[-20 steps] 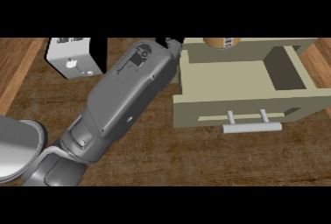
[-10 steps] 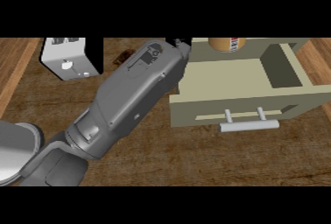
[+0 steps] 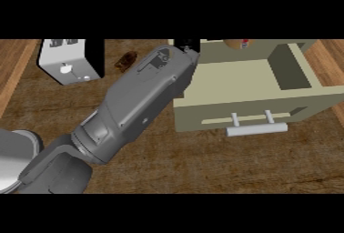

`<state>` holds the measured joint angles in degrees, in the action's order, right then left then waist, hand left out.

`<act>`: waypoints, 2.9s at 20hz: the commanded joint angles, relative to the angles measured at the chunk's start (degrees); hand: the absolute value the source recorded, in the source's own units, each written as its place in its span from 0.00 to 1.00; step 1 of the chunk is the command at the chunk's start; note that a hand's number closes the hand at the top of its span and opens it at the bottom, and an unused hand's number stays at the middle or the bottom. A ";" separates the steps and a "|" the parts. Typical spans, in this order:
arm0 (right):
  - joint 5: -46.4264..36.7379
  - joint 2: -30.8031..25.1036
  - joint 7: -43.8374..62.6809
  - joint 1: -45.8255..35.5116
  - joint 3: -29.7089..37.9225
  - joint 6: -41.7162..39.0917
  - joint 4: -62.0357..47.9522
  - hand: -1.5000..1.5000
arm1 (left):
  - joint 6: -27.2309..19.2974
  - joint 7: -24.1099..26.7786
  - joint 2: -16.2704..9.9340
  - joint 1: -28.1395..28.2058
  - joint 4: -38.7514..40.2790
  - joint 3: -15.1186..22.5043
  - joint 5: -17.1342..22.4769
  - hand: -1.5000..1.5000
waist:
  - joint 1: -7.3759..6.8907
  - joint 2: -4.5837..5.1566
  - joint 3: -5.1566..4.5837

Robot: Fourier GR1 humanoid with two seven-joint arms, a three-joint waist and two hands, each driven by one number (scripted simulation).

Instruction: Pick up the can, place it into the drawer and close the drawer

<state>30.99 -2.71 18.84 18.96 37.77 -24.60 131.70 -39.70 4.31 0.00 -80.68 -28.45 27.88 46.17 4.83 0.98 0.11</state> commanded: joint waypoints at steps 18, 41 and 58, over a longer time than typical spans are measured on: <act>0.27 -1.78 -0.69 -0.82 2.17 -1.41 0.83 0.00 | -6.51 7.17 0.00 2.17 0.25 7.56 10.28 0.00 | 0.03 -0.15 -0.01; -59.32 -2.50 -16.30 -19.69 -24.70 -0.03 -0.04 0.00 | -7.71 10.63 0.00 -0.30 -2.17 6.87 14.20 0.00 | -4.77 -0.42 -0.09; -88.05 -5.83 -26.10 -38.92 -39.08 17.22 -37.28 0.00 | -7.56 3.63 -6.28 2.88 -7.03 6.58 8.80 0.00 | -6.41 -0.78 -0.08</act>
<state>-51.84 -7.37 -3.99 -17.68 1.13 -11.13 103.12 -47.68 9.96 -3.93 -78.18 -34.55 34.19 56.21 -1.43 0.07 -0.01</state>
